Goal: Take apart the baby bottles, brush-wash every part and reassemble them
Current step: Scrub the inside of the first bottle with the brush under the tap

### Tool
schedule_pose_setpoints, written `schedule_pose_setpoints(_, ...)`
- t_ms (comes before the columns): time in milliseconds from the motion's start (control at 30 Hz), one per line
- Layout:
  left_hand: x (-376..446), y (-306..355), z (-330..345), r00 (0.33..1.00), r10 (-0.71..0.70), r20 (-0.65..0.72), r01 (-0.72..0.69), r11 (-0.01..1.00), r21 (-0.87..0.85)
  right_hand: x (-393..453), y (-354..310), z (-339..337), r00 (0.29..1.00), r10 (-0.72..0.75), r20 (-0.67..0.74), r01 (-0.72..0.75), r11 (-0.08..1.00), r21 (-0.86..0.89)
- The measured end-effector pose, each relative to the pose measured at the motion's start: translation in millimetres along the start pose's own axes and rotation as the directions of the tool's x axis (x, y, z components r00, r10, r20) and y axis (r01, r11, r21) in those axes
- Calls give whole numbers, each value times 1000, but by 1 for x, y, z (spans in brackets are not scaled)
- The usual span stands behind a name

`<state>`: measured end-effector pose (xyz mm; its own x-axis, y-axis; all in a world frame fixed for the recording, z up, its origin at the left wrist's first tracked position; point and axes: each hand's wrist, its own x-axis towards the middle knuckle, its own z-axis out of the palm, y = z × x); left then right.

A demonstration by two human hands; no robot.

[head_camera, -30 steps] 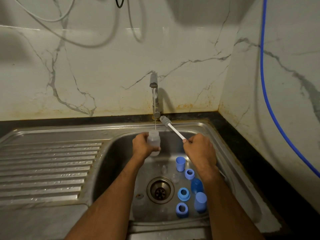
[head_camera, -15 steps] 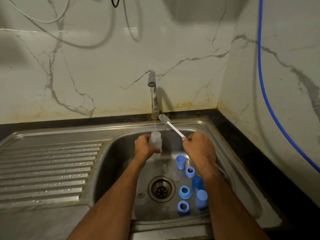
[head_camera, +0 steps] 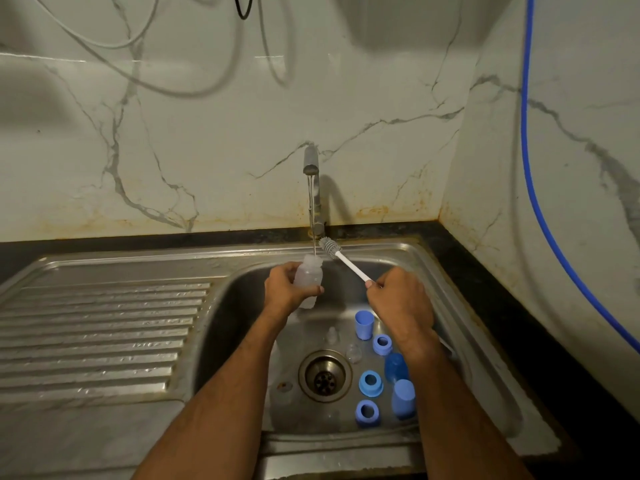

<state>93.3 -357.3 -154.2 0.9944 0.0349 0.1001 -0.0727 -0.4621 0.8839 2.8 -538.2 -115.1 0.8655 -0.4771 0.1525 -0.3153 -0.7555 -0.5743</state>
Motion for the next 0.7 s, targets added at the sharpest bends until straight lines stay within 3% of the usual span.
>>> schedule_pose_setpoints(233, -2, 8, -16, 1000, -20, 19, 20, 1000, 23, -24, -3, -14, 994, -24, 103, 43, 981, -189)
schedule_pose_setpoints(533, -12, 25, -53, 990, -3, -143, 14, 997, 77, -57, -34, -37, 978, -61, 198, 122, 941, -315)
schedule_pose_setpoints(700, -17, 28, -82, 981, 30, -192, -19, 998, 56, -76, -52, -39, 981, -99, 168, 150, 934, -323)
